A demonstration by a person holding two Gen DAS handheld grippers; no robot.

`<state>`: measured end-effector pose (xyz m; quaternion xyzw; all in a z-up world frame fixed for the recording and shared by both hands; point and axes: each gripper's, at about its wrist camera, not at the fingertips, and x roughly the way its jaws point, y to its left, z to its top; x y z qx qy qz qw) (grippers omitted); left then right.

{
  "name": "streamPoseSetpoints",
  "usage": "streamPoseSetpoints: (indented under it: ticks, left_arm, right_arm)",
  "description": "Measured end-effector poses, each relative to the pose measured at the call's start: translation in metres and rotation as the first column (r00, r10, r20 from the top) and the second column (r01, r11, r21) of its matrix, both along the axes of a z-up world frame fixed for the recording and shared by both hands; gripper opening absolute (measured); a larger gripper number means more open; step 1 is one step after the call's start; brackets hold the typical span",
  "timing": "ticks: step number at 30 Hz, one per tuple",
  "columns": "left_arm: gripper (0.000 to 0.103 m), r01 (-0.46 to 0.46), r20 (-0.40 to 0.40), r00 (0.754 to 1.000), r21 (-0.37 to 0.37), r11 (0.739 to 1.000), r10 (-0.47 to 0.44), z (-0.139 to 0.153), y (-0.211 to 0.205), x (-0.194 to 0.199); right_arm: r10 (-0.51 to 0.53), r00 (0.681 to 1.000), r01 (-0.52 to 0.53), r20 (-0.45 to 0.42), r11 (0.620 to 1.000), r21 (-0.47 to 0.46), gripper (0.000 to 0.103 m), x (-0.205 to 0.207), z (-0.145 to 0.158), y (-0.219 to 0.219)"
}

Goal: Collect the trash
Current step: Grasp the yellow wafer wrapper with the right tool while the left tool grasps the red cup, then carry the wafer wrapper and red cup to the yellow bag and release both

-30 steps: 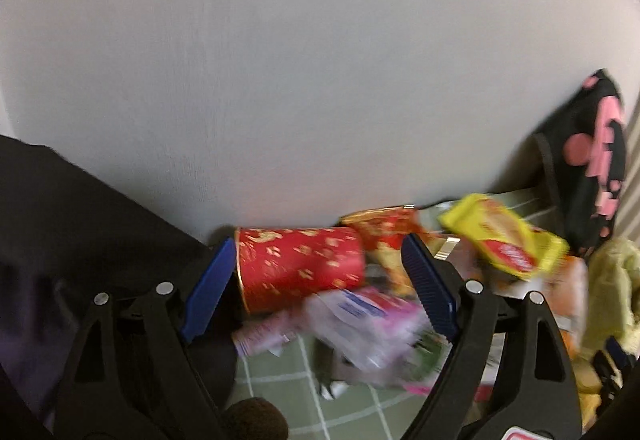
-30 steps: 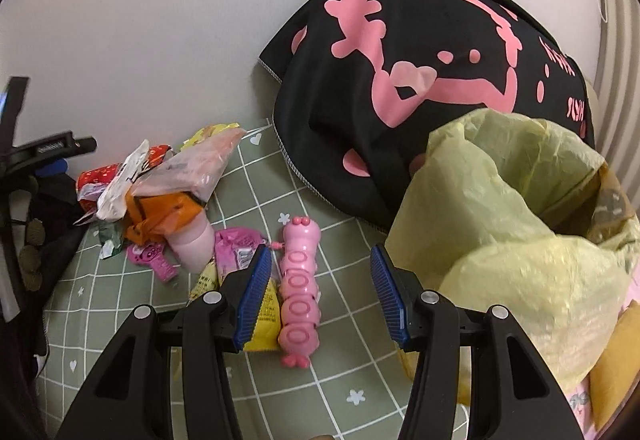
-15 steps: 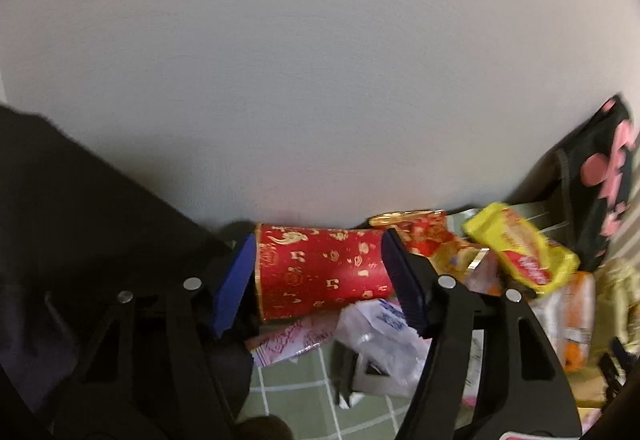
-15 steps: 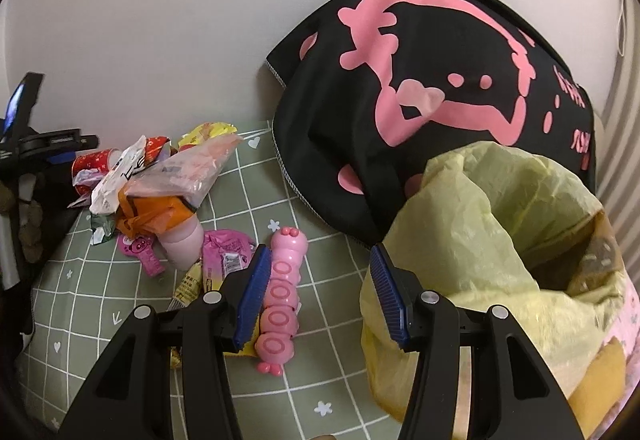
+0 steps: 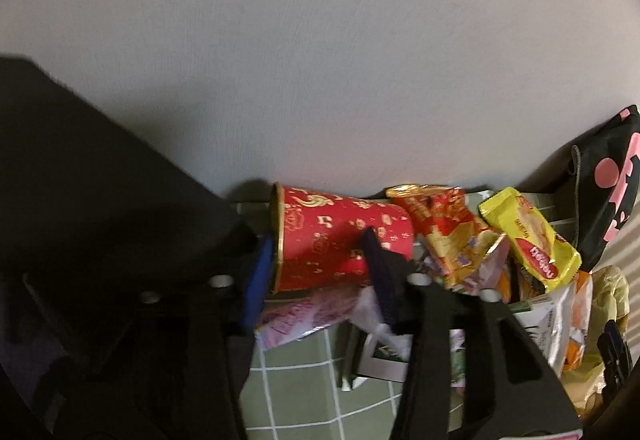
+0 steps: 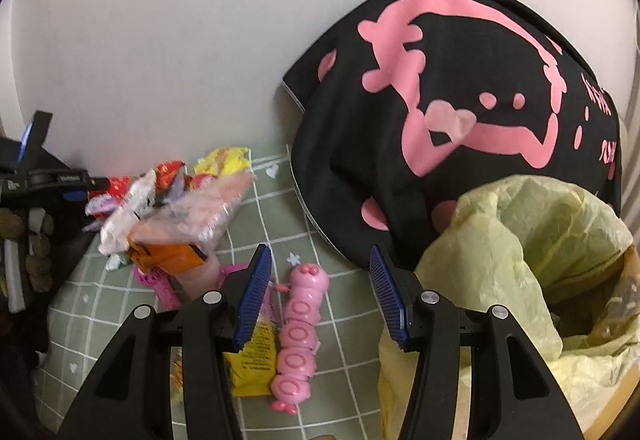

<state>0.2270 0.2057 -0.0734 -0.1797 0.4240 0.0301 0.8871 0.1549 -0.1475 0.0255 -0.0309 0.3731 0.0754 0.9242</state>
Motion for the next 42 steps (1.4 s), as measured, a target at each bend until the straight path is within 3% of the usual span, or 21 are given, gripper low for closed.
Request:
streamPoseSetpoints:
  ticks: [1,8,12,16,22,27,29,32,42]
  left_arm:
    - [0.026,0.004,0.007,1.000,0.018,1.000,-0.004,0.005,-0.003,-0.002]
    - [0.004,0.065,0.049,0.997,0.012,0.998,-0.066,0.035,-0.008,-0.023]
    - [0.004,0.097,0.085,0.992,-0.004,0.995,-0.096,0.049,-0.007,-0.031]
    - [0.004,0.126,0.113,0.986,0.004,0.992,-0.125,0.059,-0.016,-0.033]
    - [0.004,0.158,0.115,0.980,0.032,0.987,-0.161,0.061,-0.031,-0.029]
    - [0.004,0.173,0.138,0.974,0.072,0.982,-0.181,0.067,-0.041,-0.026]
    - [0.004,0.178,0.145,0.971,0.073,0.981,-0.187,0.070,-0.041,-0.026]
    - [0.004,0.185,0.155,0.969,0.064,0.981,-0.193,0.073,-0.040,-0.027]
    - [0.004,0.232,0.204,0.950,0.041,0.972,-0.236,0.093,-0.052,-0.027]
  right_arm:
    - [0.007,1.000,-0.007,0.004,1.000,0.022,0.049,0.003,0.005,0.002]
    - [0.074,0.997,-0.073,-0.003,0.988,0.138,0.049,0.032,0.016,0.030]
    - [0.132,0.991,-0.132,0.010,0.988,0.075,0.049,0.063,0.023,0.054]
    - [0.248,0.965,-0.243,-0.090,0.968,0.056,0.049,0.117,0.014,0.078]
    - [0.274,0.933,-0.274,-0.235,0.961,0.037,0.049,0.147,-0.031,0.085]
    - [0.298,0.904,-0.303,-0.306,0.952,0.035,0.037,0.141,-0.054,0.085]
    - [0.311,0.898,-0.319,-0.312,0.947,0.028,0.028,0.136,-0.054,0.087]
    - [0.316,0.905,-0.327,-0.284,0.945,0.011,0.022,0.128,-0.043,0.086]
    - [0.250,0.951,-0.248,-0.181,0.968,0.032,0.021,0.101,0.027,0.050]
